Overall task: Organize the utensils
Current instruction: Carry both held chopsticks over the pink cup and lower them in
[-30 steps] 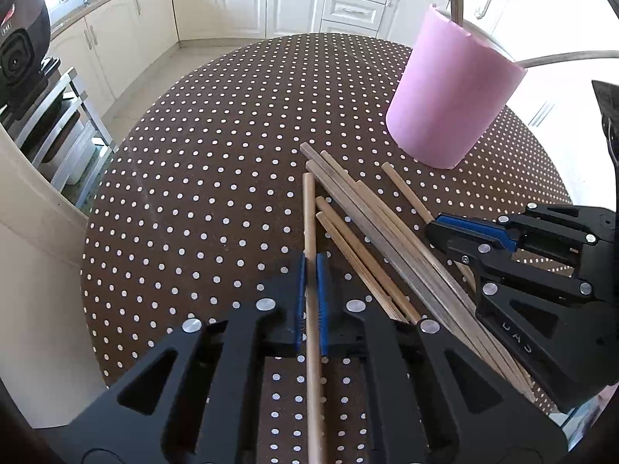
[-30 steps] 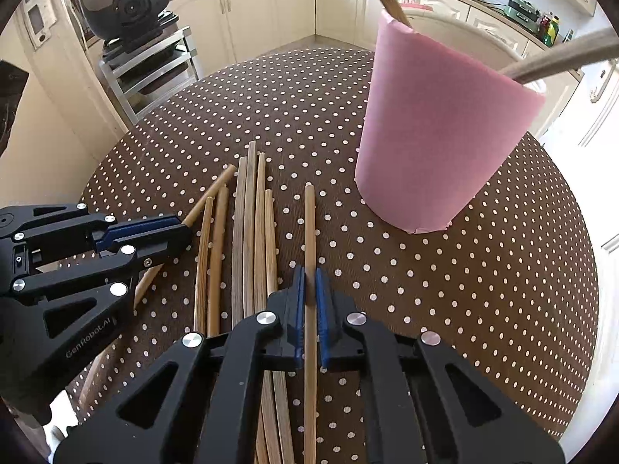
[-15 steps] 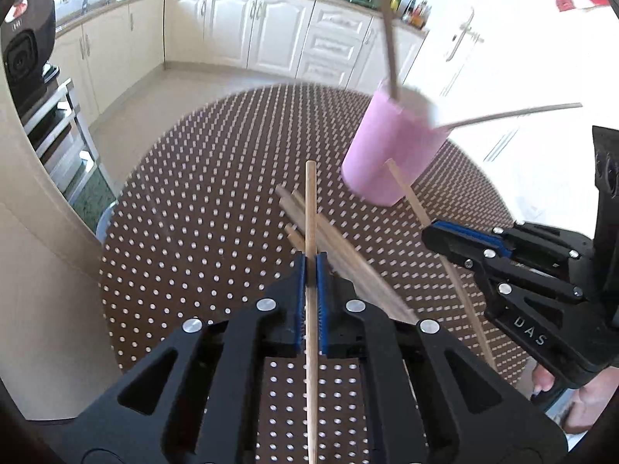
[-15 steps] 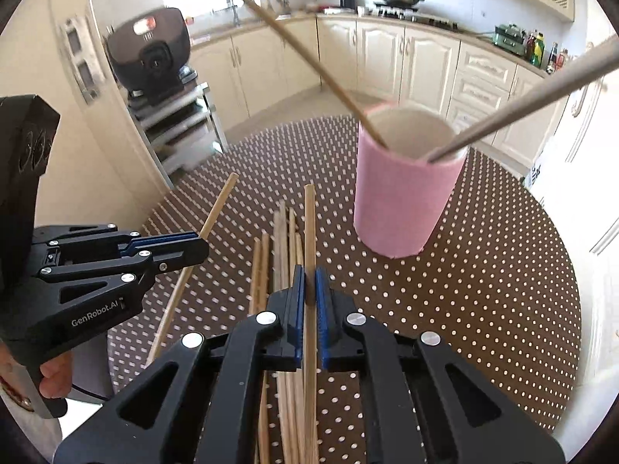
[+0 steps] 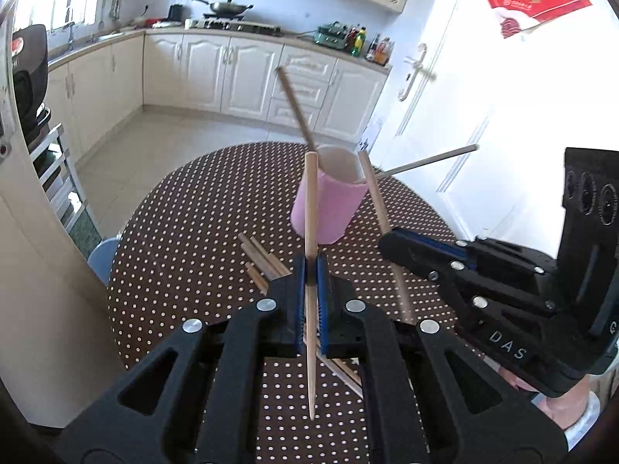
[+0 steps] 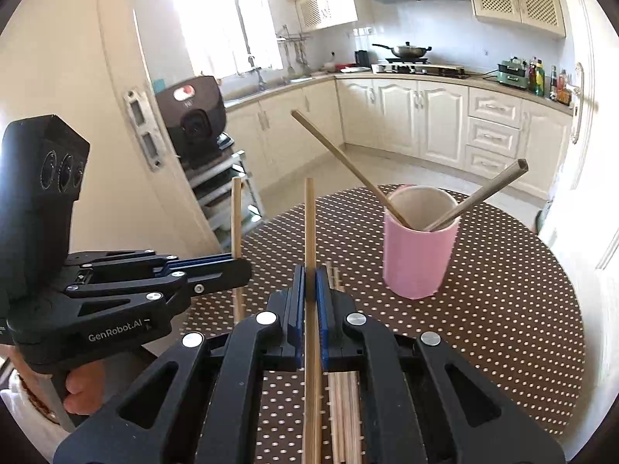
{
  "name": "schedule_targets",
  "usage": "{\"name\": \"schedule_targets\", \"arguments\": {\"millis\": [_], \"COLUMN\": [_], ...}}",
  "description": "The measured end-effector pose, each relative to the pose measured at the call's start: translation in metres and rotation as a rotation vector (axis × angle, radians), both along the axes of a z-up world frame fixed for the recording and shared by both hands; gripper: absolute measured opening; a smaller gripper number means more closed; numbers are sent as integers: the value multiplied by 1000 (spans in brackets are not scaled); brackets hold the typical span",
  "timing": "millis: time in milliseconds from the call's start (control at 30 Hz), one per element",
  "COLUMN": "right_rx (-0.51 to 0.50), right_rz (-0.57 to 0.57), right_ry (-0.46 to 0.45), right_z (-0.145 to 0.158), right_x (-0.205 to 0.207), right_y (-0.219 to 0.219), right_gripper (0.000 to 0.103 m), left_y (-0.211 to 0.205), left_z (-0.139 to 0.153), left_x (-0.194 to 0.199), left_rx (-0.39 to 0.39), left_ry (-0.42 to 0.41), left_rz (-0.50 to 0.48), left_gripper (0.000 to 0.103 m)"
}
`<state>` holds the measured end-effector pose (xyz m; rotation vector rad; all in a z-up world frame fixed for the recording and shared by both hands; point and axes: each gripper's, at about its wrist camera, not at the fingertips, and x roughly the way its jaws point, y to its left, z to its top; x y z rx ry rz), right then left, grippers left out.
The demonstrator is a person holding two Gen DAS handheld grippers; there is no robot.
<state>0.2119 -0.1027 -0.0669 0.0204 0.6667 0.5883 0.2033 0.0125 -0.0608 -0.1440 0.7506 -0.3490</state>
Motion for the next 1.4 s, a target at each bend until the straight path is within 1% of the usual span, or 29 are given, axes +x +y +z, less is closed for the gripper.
{"name": "schedule_targets", "arguments": {"millis": [167, 300, 400, 633, 700, 767, 933, 1033, 1100, 1233, 1333, 1400], "right_rx": [26, 44, 42, 85, 109, 116, 131, 144, 130, 135, 133, 126], "right_rz": [-29, -27, -63, -156, -182, -220, -309, -358, -397, -440, -452, -448], "right_ry": [-53, -99, -147, -267, -305, -357, -470, -537, -577, -593, -592, -585], "right_z": [7, 14, 20, 42, 49, 54, 63, 64, 60, 51, 44, 41], "right_x": [-9, -18, -23, -24, -22, -21, -11, -6, 0, 15, 25, 28], "right_y": [-6, -11, -16, -29, -33, -35, -36, -37, -37, -41, -44, -45], "right_gripper": [5, 5, 5, 5, 5, 5, 5, 5, 5, 5, 5, 5], "left_y": [-1, -5, -8, -20, -21, -23, -22, -22, -23, -29, -34, -38], "left_z": [11, 21, 30, 58, 66, 75, 92, 96, 96, 93, 87, 81], "left_x": [-6, -9, -10, 3, 9, 16, 34, 43, 49, 64, 73, 78], "left_rx": [-12, -26, -25, -16, -32, -35, -108, -135, -145, -132, -135, -118], "left_ry": [-48, -91, -122, -221, -244, -285, -387, -441, -476, -515, -510, -505], "left_rz": [-18, -38, -43, -41, -36, -24, 20, 60, 78, 112, 108, 96], "left_gripper": [6, 6, 6, 6, 6, 6, 6, 6, 6, 6, 6, 6]}}
